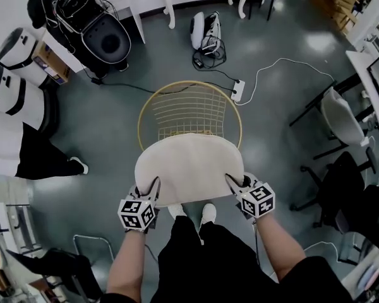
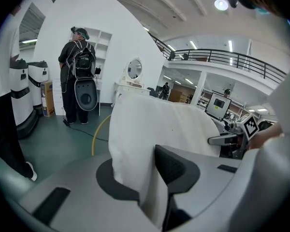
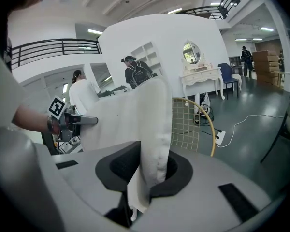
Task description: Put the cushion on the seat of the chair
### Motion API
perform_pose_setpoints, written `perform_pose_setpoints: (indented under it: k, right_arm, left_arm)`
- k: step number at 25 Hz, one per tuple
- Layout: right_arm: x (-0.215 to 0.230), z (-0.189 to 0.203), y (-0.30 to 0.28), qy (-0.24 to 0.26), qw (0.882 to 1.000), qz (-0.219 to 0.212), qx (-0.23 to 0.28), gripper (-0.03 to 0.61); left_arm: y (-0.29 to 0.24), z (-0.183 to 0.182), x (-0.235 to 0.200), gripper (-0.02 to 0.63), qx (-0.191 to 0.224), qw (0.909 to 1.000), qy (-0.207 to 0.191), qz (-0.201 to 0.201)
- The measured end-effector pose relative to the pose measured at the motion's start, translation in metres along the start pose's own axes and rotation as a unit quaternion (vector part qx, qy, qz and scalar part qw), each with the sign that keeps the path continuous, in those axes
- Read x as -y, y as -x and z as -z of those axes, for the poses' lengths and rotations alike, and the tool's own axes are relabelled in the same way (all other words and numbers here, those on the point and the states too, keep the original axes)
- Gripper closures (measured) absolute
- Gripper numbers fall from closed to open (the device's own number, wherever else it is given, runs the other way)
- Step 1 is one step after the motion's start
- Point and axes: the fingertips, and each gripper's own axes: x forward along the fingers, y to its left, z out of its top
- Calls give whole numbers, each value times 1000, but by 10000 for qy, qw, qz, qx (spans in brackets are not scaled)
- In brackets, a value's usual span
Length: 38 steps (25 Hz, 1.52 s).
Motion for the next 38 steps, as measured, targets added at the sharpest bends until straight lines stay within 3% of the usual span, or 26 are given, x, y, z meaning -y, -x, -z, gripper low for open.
perform_pose_setpoints:
  k: [17,38]
  right_arm:
    - [65,54,-91,-435,9970,461,-435,508]
    - [158,141,-235,-997,9859,901,-996,506]
  left_arm:
    - [-123,44,-57,486,-575,9971,-129,477]
    - [-287,116,-148,421,-1430,9887,-336,289]
